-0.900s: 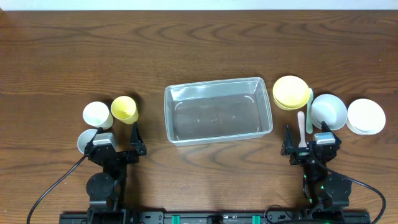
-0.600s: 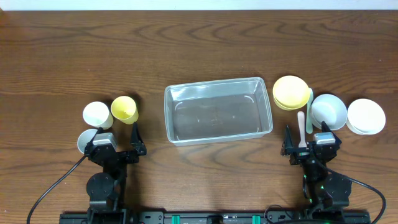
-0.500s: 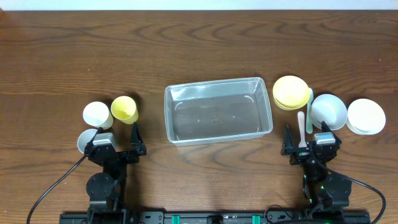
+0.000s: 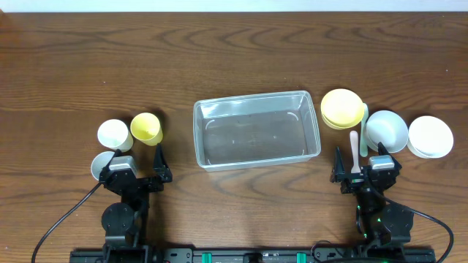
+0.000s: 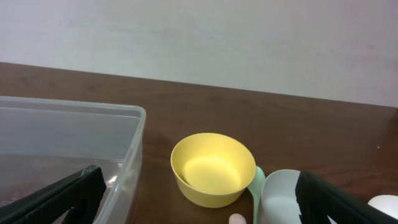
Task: Pack container
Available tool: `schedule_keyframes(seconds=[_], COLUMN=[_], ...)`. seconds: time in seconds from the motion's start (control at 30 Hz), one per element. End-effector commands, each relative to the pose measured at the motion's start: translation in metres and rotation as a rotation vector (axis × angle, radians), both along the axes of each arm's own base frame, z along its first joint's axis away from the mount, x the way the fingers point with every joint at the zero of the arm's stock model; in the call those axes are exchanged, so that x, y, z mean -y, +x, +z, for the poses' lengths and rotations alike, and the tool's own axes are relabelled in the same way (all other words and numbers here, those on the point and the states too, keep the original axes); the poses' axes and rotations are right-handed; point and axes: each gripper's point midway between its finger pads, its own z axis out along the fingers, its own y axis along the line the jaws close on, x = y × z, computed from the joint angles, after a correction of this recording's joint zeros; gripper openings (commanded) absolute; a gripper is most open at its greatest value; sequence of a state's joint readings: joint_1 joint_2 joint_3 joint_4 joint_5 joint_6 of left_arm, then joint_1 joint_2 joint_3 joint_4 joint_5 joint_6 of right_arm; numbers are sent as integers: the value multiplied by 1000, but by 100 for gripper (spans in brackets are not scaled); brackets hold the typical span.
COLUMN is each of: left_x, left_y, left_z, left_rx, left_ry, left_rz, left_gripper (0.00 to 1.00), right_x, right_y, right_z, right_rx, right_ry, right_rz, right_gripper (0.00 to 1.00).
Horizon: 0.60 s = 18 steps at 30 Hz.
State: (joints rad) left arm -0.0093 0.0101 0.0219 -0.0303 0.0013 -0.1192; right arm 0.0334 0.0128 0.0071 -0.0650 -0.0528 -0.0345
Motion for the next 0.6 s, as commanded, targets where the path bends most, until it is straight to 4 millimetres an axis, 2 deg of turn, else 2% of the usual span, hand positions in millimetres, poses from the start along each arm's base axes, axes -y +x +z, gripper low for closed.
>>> schedule_keyframes(seconds=[0.0, 0.37, 0.57], left_x=[-1, -1, -1], left_y=[-1, -1, -1], left_z=[-18, -18, -18], left_rx=[-55, -55, -55], left_ry=[3, 3, 3], left_rz=[6, 6, 6], left_gripper=[98, 98, 98], right_x=[-4, -4, 6], right_y=[0, 0, 0], right_z=[-1, -1, -2], right_rx=[-1, -1, -3], right_ry=[-11, -11, -38], right_rz=[19, 18, -36], right_gripper=[99, 99, 99])
